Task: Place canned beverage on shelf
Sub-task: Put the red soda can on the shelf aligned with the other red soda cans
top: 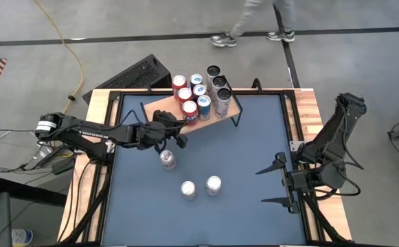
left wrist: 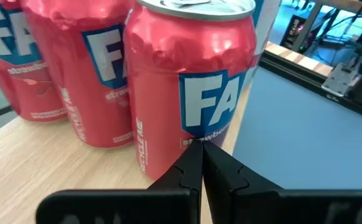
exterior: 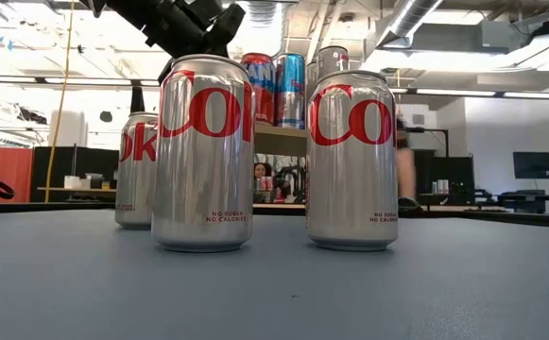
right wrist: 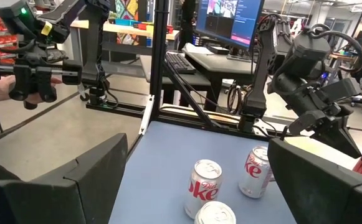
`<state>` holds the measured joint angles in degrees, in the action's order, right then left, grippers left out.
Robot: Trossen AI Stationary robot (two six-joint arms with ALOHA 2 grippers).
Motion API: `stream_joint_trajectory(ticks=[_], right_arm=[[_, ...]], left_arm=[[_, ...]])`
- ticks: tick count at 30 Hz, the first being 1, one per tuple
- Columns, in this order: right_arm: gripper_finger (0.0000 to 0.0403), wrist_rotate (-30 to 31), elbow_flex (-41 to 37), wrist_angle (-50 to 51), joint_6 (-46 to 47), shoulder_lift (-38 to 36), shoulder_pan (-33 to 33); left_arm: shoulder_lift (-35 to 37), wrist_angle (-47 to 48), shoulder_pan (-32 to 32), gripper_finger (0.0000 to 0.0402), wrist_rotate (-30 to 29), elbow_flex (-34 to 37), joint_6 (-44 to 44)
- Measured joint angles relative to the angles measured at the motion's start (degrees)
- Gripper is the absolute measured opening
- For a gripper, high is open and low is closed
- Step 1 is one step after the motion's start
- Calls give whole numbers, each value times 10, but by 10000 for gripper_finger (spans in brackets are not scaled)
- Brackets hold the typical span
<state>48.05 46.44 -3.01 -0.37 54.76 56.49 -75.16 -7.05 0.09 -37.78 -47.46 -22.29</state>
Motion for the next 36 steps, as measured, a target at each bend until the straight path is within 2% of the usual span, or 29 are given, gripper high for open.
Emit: stream_joint_trajectory(ticks=[22, 24, 30, 36], right_arm=[[380, -1, 0, 0, 19, 0, 0], [380, -2, 0, 0, 22, 0, 0], [380, -2, 0, 0, 25, 0, 1], [380, -2, 0, 0, 26, 0, 1]], left_arm=[[0, -31, 3, 0, 24, 0, 9], [0, -30, -3, 0, 10, 0, 16], [0, -26, -41, 0, -82, 0, 24], [0, -23, -31, 0, -95, 0, 29]])
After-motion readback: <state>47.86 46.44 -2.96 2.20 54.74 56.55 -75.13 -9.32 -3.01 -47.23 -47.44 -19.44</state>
